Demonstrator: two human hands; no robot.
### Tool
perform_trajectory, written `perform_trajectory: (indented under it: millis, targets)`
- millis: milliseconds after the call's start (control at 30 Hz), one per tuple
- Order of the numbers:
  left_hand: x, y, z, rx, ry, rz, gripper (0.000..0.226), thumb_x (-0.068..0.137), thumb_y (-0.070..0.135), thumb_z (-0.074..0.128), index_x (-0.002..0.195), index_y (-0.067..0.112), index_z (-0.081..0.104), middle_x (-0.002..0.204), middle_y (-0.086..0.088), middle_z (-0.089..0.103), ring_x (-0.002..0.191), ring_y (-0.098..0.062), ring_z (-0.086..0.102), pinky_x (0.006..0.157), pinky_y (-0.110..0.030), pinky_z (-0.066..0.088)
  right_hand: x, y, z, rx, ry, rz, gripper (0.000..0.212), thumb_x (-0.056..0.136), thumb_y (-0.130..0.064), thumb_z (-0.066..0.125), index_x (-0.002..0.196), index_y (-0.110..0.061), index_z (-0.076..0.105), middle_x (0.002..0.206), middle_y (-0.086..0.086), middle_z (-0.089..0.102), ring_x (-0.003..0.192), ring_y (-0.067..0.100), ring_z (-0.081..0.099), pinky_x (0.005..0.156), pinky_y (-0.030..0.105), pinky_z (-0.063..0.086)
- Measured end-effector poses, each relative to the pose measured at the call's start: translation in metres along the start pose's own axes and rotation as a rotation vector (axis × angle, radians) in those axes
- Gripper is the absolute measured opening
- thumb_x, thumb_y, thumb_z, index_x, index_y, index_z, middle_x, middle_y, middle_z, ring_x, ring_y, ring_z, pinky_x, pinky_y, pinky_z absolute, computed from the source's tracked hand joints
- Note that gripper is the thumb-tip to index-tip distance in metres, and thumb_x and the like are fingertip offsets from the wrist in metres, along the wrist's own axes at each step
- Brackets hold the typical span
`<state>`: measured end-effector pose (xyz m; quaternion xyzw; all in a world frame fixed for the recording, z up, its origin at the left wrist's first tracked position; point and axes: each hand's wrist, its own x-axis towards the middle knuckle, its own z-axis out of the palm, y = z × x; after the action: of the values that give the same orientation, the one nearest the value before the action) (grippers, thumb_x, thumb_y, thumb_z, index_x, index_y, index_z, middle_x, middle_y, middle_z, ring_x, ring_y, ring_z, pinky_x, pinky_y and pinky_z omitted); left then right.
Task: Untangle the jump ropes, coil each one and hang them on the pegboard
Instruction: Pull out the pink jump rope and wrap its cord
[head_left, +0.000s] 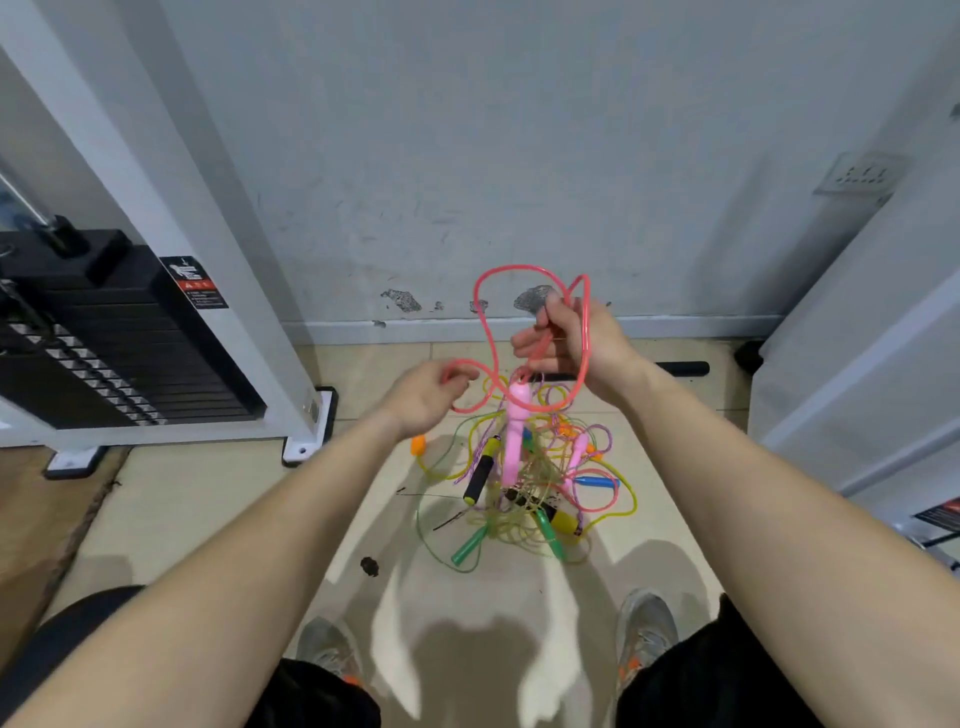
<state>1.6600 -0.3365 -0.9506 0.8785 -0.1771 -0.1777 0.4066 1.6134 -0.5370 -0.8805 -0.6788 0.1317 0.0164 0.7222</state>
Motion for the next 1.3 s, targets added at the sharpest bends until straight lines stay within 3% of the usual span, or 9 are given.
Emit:
perform_trajectory:
  millis: [133,300,433,533,700,900,1033,1233,1300]
  targets:
    - [-0.009,0.015,0.030,-0.408,-0.062,-0.001,0.030,0.103,0.006,0.046,0.130,0.010,0.058,0.113,0.006,0.063,0.099,0.001,0.058,0.078,-0.002,0.040,-0.002,-0.023,0.016,0.144,-0.006,-0.038,0.033,0.109,-0.031,0.037,0.083,-0.014,0.049,0.065,0.006,0.073,0.059,0.016,0.072,0.050,0.025,0.057]
    - [-0.015,0.012,0.047,-0.712,-0.132,-0.102,0.046,0.108,0.028,0.033,0.091,0.000,0.065,0.080,-0.016,0.068,0.080,-0.020,0.066,0.084,-0.026,0.053,0.000,-0.036,0.017,0.309,0.038,-0.086,0.032,0.109,-0.031,0.037,0.083,-0.015,0.049,0.064,0.005,0.072,0.059,0.016,0.072,0.050,0.023,0.056]
    - [-0.023,-0.002,0.048,-0.638,-0.185,-0.118,0.056,0.109,0.031,0.028,0.074,0.004,0.063,0.065,-0.011,0.061,0.061,-0.020,0.062,0.073,-0.026,0.053,0.005,-0.047,0.007,0.320,0.125,-0.190,0.035,0.109,-0.029,0.036,0.081,-0.014,0.049,0.068,0.007,0.073,0.063,0.019,0.072,0.054,0.025,0.058]
    - [-0.031,-0.025,0.052,-0.464,-0.144,-0.171,0.053,0.109,0.027,0.032,0.067,0.007,0.057,0.061,-0.009,0.056,0.054,-0.013,0.056,0.077,-0.035,0.047,0.009,-0.047,-0.003,0.157,0.246,-0.267,0.038,0.109,-0.029,0.037,0.077,-0.014,0.049,0.070,0.010,0.071,0.063,0.021,0.070,0.054,0.028,0.055]
    - [-0.033,-0.011,0.030,-0.635,0.040,-0.412,0.033,0.104,0.026,0.037,0.072,0.022,0.045,0.062,0.002,0.034,0.045,-0.012,0.039,0.050,-0.028,0.053,0.008,-0.009,-0.023,-0.507,0.398,-0.265,0.035,0.099,-0.018,0.038,0.069,-0.023,0.056,0.064,-0.001,0.069,0.057,0.021,0.069,0.054,0.032,0.056]
    - [-0.020,0.053,-0.019,-1.076,-0.099,-0.340,0.040,0.105,0.040,0.033,0.073,0.022,0.049,0.057,0.006,0.032,0.049,-0.013,0.039,0.061,-0.046,0.061,-0.005,0.051,-0.025,-0.578,0.095,-0.040,0.013,0.087,-0.017,0.049,0.087,-0.019,0.062,0.071,-0.004,0.061,0.058,0.011,0.049,0.056,0.029,0.036]
    - [-0.012,0.091,-0.031,-1.316,-0.104,-0.329,0.040,0.106,0.034,0.030,0.072,0.017,0.043,0.050,0.002,0.037,0.045,-0.016,0.042,0.058,-0.043,0.061,-0.024,0.077,-0.017,-0.320,-0.063,0.050,0.053,0.056,-0.015,0.047,0.105,-0.012,0.067,0.066,-0.004,0.053,0.060,0.014,0.043,0.059,0.030,0.034]
    - [-0.002,0.119,-0.033,-1.555,-0.014,-0.371,0.041,0.107,0.031,0.030,0.072,0.011,0.041,0.057,-0.003,0.035,0.039,-0.021,0.051,0.069,-0.067,0.049,-0.038,0.103,-0.007,-0.420,-0.277,0.050,0.004,0.093,-0.013,0.065,0.095,-0.015,0.062,0.061,-0.008,0.035,0.058,0.024,0.049,0.056,0.029,0.041]
    - [-0.002,0.121,-0.035,-1.483,0.066,-0.341,0.040,0.107,0.030,0.030,0.074,0.011,0.042,0.061,-0.006,0.041,0.046,-0.021,0.054,0.058,-0.056,0.057,-0.036,0.104,-0.003,-0.437,-0.204,0.080,0.031,0.103,-0.031,0.053,0.077,-0.014,0.056,0.058,-0.002,0.039,0.051,0.020,0.040,0.052,0.032,0.038]
